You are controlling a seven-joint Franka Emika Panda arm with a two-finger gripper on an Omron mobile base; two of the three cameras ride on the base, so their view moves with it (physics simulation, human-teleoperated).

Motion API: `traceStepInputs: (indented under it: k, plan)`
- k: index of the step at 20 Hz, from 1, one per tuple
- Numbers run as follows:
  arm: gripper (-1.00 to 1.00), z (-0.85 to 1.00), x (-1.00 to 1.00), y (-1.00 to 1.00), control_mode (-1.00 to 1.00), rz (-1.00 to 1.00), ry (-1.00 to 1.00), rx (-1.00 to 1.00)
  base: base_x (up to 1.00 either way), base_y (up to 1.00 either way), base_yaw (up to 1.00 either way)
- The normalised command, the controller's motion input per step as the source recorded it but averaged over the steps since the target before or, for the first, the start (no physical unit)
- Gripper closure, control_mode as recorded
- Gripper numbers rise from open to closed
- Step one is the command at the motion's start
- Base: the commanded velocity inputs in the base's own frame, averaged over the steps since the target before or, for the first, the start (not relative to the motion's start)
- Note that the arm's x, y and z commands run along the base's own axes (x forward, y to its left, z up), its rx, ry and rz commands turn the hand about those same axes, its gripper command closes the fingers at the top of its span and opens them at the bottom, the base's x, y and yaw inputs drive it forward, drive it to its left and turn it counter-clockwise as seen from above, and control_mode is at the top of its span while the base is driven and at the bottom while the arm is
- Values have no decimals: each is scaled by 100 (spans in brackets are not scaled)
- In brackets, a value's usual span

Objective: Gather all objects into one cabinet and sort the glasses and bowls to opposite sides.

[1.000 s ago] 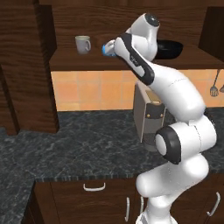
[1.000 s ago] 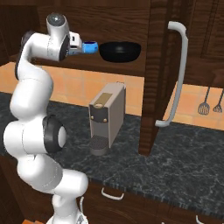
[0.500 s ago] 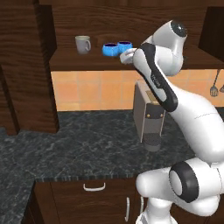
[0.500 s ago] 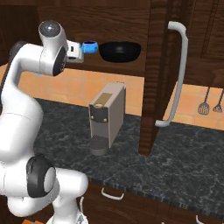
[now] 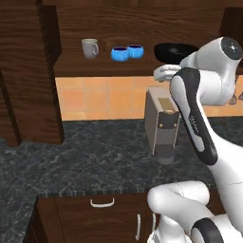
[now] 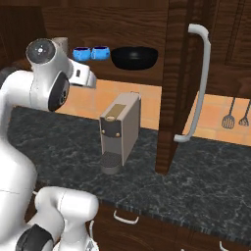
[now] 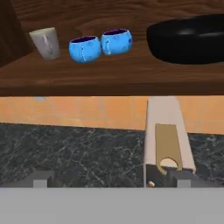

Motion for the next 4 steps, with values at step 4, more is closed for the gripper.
traceStepInputs:
  k: [4]
  plan:
    - [-100, 26, -100, -32, -100, -17, 0, 0, 0, 0, 0]
